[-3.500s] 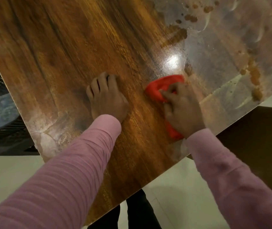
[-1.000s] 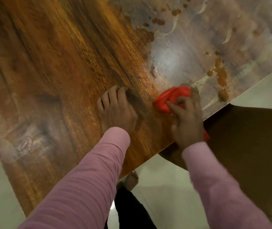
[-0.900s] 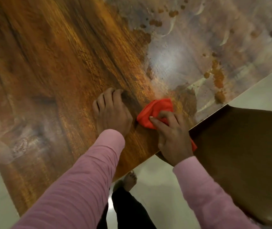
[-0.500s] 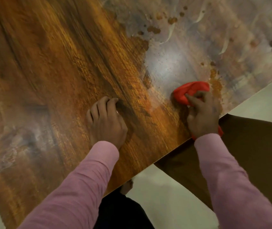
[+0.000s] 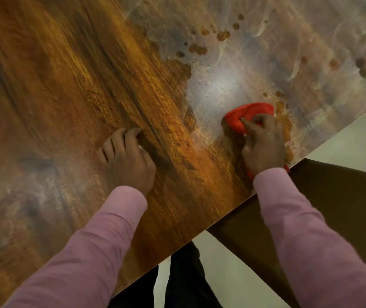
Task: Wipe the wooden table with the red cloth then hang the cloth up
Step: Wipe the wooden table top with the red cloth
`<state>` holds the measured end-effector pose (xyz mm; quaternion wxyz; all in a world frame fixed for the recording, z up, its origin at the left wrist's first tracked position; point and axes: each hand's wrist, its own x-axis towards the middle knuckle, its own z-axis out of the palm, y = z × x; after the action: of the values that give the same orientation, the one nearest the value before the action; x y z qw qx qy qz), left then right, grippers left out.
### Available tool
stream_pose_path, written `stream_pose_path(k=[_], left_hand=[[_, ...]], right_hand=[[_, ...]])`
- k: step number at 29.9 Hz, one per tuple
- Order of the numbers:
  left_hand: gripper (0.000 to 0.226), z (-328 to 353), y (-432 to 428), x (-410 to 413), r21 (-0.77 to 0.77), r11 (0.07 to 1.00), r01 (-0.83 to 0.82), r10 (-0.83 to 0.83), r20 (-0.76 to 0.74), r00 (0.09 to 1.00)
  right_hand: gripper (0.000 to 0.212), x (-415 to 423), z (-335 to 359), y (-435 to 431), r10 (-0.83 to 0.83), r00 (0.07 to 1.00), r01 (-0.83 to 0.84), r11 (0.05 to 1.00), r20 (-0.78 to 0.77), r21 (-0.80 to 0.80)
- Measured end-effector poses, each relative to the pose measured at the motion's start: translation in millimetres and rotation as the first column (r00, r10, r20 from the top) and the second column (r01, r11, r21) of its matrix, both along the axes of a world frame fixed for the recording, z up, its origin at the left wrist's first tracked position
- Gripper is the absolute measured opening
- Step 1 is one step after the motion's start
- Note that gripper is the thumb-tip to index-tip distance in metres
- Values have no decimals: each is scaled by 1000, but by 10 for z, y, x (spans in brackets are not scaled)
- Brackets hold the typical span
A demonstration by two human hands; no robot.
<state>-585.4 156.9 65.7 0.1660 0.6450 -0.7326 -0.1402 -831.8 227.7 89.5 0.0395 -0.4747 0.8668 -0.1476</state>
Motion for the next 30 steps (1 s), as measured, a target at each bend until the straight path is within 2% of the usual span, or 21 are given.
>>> stream_pose_path(k=[2,5,9,11,15,18,20,22,24,26,28,30], left_hand=[[42,-4,-107,-49,-9,1000,-11,12,31,999],[43,-5,-237,-144,-25,1000,-18,20,73,997],[39,-46,-302,-217,-49,998,-39,43,85,995],[38,-72,-287,-228,-57,998,-36,41,90,995],[39,-81,-283,-227,-43,998,-38,42,95,995],[39,-73,-288,-239,-37,998,-43,47,100,994],[39,-68,-290,-243,-39,998,-48,51,94,994],[39,-66,-299,-245,-40,998,-46,49,90,995],[39,-68,-302,-246,-47,998,-46,50,91,995],[39,-70,-296,-237,-56,997,-46,51,98,994],[39,-78,-303,-228,-63,997,-41,47,97,994],[38,-88,-308,-222,-65,997,-40,46,88,995]], right_hand=[[43,131,-11,-14,4,1000,-4,1000,-6,-16],[42,564,-39,36,168,986,-168,985,20,-37],[46,1020,-35,127,398,916,-396,917,60,-36],[45,814,-38,82,383,923,-382,924,36,-30],[42,53,-26,-295,78,996,-77,997,-35,22],[40,-116,-6,-527,-32,999,32,999,18,8],[42,102,-7,-531,14,1000,-14,1000,15,9],[46,493,-17,-455,173,984,-173,985,38,-18],[52,873,-13,-349,355,931,-352,935,80,-52],[52,994,-8,-292,466,880,-461,885,92,-69],[47,799,-23,-341,483,875,-482,875,38,-38],[43,433,-46,-523,383,923,-384,923,-39,-13]])
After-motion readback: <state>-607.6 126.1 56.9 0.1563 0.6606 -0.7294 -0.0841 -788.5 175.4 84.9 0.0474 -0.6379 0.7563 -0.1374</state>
